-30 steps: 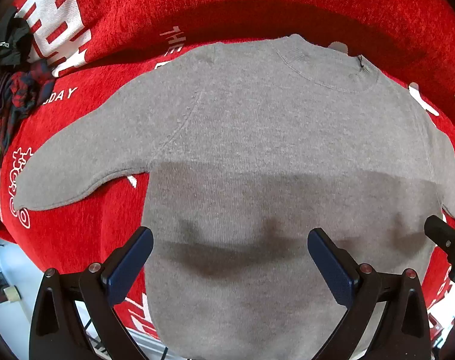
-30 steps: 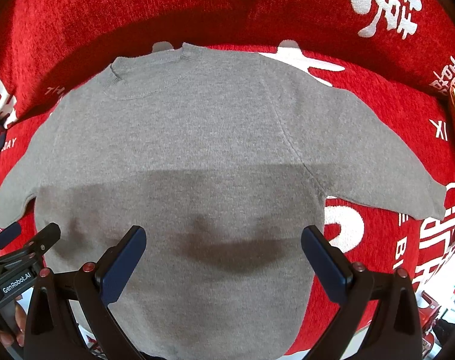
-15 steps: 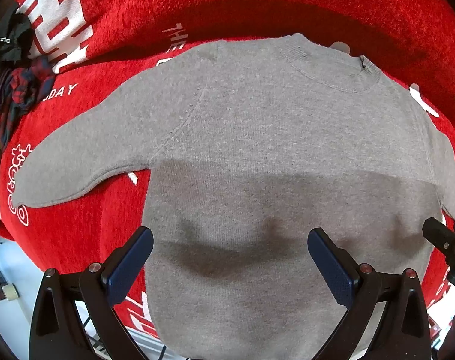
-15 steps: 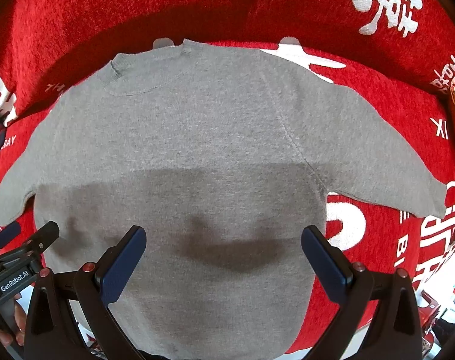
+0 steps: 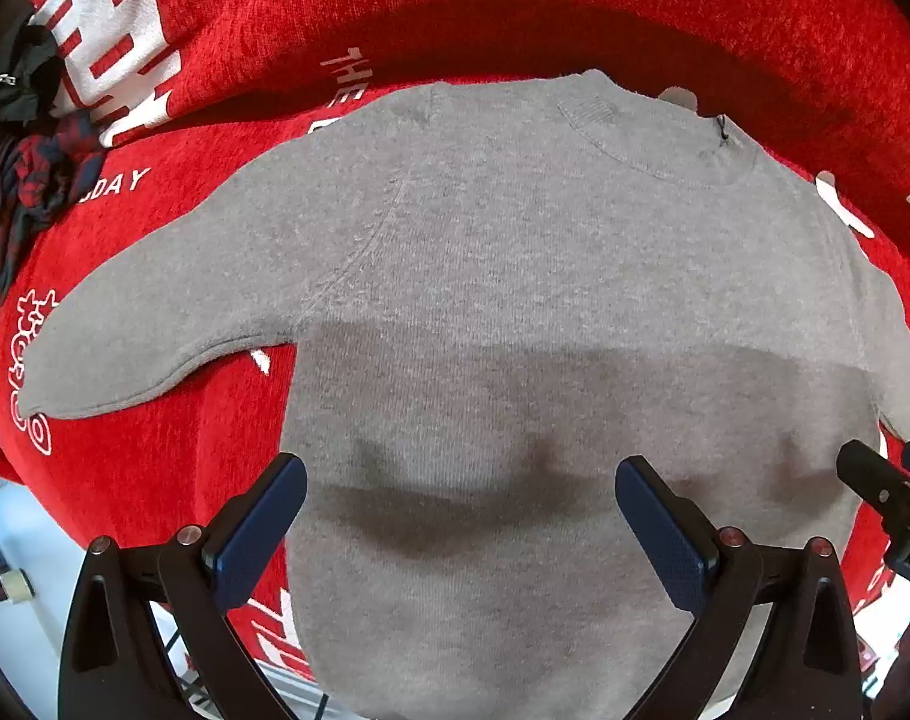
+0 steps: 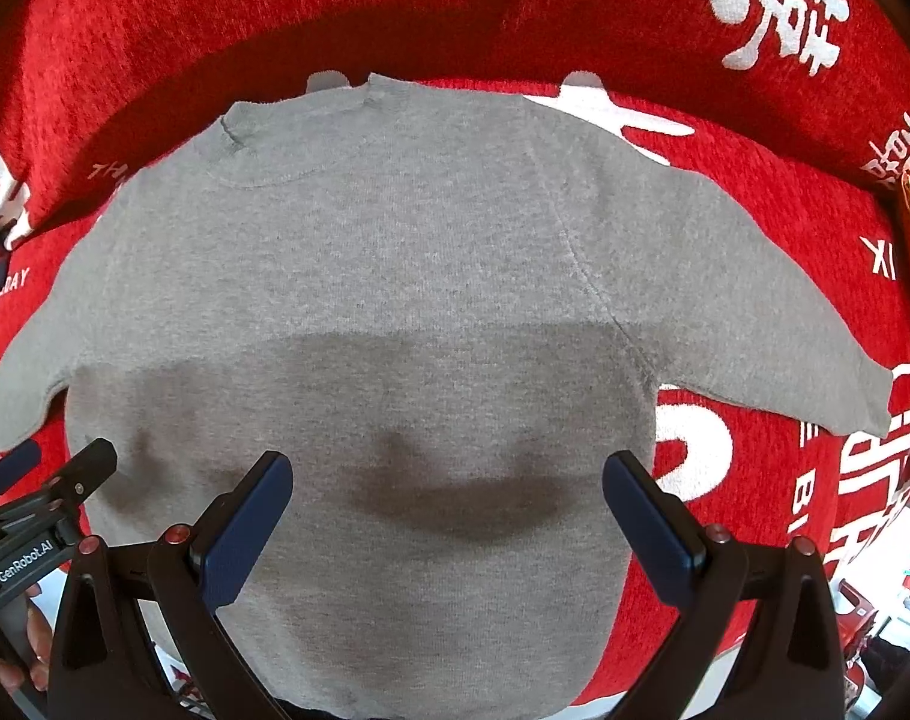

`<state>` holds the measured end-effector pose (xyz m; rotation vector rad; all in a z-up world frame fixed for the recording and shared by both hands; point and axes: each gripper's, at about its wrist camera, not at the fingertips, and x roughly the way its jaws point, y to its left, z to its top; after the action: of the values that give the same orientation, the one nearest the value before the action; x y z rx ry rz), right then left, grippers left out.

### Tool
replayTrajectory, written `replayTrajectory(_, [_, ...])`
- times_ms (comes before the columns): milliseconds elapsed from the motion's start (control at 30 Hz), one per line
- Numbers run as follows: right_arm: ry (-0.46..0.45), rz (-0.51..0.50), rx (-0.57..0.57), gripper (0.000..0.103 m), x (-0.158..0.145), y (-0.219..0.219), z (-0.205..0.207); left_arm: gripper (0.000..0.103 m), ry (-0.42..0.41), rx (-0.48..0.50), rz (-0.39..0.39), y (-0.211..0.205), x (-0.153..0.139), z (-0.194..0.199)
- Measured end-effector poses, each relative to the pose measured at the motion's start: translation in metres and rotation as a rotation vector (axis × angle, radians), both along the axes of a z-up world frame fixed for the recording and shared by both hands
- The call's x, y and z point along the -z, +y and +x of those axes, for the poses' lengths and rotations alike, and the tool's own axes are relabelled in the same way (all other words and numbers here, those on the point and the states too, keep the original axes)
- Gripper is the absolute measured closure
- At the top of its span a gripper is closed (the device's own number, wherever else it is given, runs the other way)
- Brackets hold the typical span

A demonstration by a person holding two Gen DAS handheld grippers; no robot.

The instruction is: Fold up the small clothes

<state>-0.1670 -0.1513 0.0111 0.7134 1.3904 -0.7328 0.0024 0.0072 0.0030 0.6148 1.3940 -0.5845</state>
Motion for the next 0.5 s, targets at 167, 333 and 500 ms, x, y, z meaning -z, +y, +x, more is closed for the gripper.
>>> replayTrajectory(167, [0.003,-0.001,-0.004,0.000,0.0008,0.0009,0.0009,0.000,-0.001,-0.003,-0.003,0.0012,0.0009,0.0016])
replayTrajectory(333, [0.004,-0.002,-0.006,0.000,0.0022,0.0018,0.0028,0.000,0.009,-0.002,-0.028,0.0025,0.0025,0.0016])
replayTrajectory(500, [0.001,0.002,-0.005,0.000,0.0033,0.0030,0.0036,0.000,0.004,0.007,-0.013,0.0031,0.0025,0.0025])
